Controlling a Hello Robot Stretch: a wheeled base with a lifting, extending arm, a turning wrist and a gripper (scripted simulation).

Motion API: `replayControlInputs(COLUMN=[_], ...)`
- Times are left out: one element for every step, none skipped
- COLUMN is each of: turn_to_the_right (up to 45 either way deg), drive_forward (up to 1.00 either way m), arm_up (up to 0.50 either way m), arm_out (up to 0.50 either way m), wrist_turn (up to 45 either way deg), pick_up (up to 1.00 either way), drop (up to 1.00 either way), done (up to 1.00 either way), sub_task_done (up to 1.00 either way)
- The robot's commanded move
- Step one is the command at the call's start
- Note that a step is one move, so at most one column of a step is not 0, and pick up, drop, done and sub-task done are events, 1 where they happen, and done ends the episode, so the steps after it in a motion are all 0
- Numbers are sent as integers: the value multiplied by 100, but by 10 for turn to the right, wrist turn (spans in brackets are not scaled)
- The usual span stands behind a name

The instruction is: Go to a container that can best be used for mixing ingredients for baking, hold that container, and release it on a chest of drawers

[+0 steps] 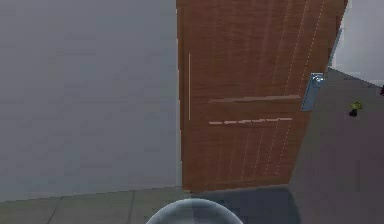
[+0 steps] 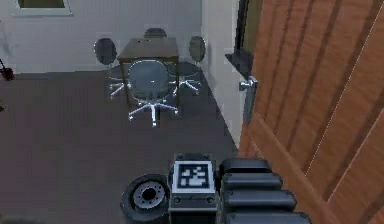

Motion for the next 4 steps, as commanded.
replayControlInputs(turn_to_the_right=[0,450,240,0], drive_forward=[10,0,0,100], arm_up=[0,0,0,0], arm_out=[0,0,0,0], wrist_turn=[0,0,0,0], pick_up=[0,0,0,0], drop=[0,0,0,0], done=[0,0,0,0], sub_task_done=[0,0,0,0])
